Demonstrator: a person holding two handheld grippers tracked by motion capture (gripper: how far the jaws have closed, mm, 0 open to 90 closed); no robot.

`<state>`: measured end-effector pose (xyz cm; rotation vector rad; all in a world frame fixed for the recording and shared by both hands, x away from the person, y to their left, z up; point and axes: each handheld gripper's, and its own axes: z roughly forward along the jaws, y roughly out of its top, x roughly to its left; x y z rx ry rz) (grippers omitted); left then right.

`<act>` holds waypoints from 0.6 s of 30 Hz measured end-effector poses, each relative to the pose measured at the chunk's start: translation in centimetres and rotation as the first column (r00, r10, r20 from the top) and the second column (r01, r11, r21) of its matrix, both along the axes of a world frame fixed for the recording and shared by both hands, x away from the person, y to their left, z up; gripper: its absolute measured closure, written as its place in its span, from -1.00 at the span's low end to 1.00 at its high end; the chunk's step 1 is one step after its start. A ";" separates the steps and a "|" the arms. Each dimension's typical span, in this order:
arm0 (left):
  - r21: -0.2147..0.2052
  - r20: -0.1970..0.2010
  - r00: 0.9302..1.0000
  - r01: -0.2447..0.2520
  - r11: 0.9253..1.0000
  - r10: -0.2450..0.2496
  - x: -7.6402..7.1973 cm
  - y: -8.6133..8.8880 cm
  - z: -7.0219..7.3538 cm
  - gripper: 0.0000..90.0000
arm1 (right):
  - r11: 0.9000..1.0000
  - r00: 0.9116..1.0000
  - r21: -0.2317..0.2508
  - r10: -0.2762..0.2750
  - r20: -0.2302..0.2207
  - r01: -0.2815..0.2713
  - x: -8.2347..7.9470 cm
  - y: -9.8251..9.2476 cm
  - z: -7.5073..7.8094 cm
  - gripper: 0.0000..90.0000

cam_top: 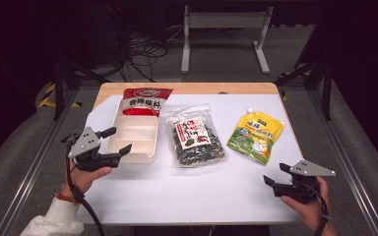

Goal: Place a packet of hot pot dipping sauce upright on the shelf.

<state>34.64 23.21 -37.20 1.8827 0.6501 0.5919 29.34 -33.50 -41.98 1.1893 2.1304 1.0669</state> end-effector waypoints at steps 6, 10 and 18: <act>0.018 -0.016 0.999 0.048 0.999 -0.048 -1.9 -0.7 -1.0 -0.54 | 0.999 1.000 0.032 -0.022 0.009 0.021 1.2 -0.5 0.4 -0.38; 0.025 -0.048 0.997 0.065 0.998 -0.064 -3.2 -1.5 -2.2 -0.56 | 0.998 0.999 0.046 -0.040 0.010 0.040 2.4 -0.7 0.5 -0.41; 0.087 -0.112 0.988 0.118 0.989 -0.108 -5.0 -3.0 -5.0 -0.56 | 0.997 0.997 0.027 -0.071 0.007 0.071 4.0 -1.3 0.5 -0.40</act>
